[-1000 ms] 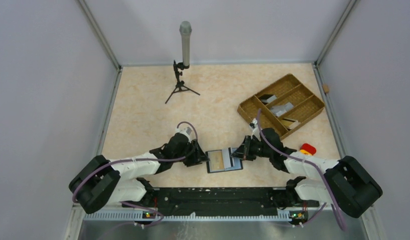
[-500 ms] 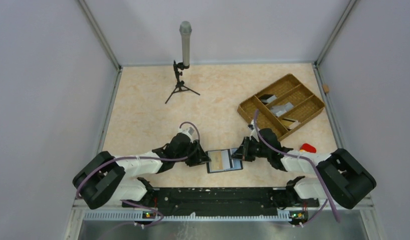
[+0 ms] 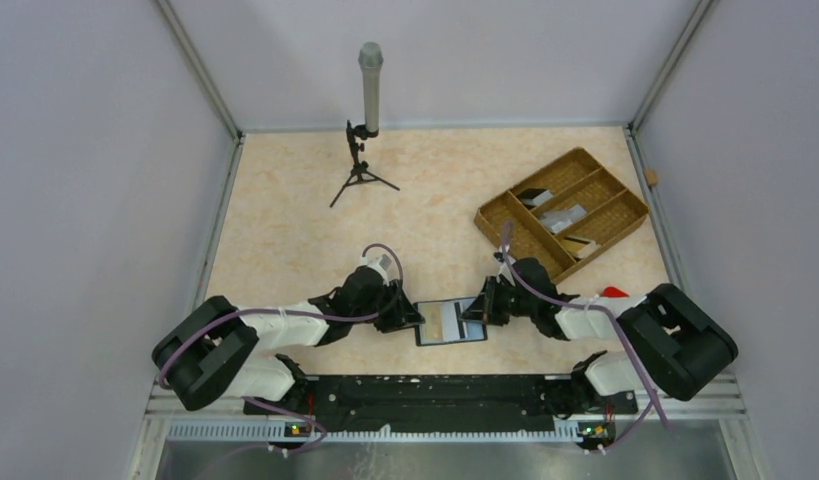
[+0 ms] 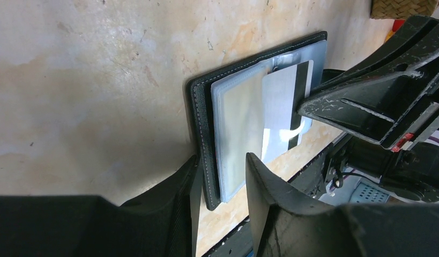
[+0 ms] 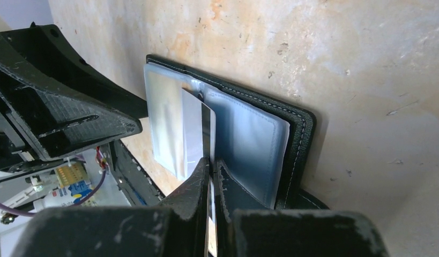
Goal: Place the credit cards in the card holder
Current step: Insert the credit card into the card holder.
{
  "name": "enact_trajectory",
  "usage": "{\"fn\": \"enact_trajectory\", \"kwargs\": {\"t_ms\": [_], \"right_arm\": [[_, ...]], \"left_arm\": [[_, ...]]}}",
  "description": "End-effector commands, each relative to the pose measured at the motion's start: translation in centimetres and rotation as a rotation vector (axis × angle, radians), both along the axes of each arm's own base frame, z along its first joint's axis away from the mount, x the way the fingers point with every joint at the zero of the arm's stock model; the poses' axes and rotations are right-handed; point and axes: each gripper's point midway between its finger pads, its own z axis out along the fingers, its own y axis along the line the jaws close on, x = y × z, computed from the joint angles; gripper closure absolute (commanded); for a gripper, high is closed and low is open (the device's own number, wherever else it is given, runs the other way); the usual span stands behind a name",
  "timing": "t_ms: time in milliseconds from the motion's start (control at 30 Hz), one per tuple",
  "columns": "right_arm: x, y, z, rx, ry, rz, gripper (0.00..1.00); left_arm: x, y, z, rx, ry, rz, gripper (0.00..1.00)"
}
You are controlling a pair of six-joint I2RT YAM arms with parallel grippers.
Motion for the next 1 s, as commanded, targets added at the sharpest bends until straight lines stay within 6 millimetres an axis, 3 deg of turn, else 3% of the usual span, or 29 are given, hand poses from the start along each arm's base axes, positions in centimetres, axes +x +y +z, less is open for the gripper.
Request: {"fn": "enact_trajectory", "kwargs": {"t_ms": [0, 567, 967], "right_arm": [[0.5, 0.1, -0.7, -0.027, -0.023, -0.001, 1.0], [1.0, 0.3, -1.7, -0.064, -0.036, -0.046, 1.0], [0.3, 2.4, -1.0, -0.093, -0.042, -0.07, 1.0]], "left_arm": [[-0.8, 0.5, -1.6, 0.051, 0.033, -0.011, 0.61], [-0.9, 0.5, -1.9, 0.062, 0.044, -0.013, 0.65], [-0.9, 0.3, -1.7, 0.052, 0.043, -0.019, 0.69]]}}
